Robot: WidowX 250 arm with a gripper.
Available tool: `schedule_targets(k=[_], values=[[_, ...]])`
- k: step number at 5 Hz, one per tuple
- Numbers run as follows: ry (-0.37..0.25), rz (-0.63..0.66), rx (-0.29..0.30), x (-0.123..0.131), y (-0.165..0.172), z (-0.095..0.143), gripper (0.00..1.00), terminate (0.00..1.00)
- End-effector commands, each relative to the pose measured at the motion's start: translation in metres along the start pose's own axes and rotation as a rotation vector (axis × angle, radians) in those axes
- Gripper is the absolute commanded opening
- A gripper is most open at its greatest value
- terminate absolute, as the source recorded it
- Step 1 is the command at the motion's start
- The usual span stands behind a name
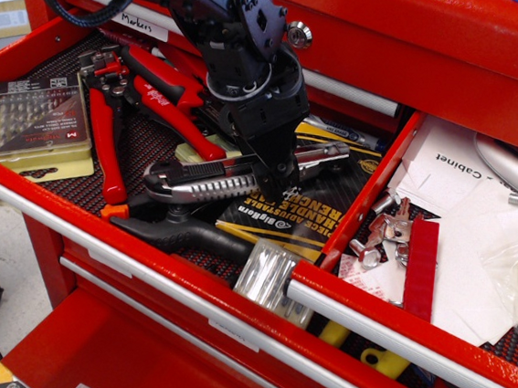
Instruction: Pick up box cutter and put into drawer
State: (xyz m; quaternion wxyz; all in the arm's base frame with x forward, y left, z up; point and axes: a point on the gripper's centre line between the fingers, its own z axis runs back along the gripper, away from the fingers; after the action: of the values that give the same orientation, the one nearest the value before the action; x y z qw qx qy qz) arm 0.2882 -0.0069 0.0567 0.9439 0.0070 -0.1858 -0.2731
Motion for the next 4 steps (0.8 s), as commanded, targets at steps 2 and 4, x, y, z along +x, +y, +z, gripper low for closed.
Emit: schedule_targets(k=[2, 4], values=[[0.199, 0.04, -0.013, -0.01, 0.004, 0.044, 0.0, 0.0], [0.308, 0.109, -0.019, 0.013, 0.01, 0.106, 0.0, 0.0]])
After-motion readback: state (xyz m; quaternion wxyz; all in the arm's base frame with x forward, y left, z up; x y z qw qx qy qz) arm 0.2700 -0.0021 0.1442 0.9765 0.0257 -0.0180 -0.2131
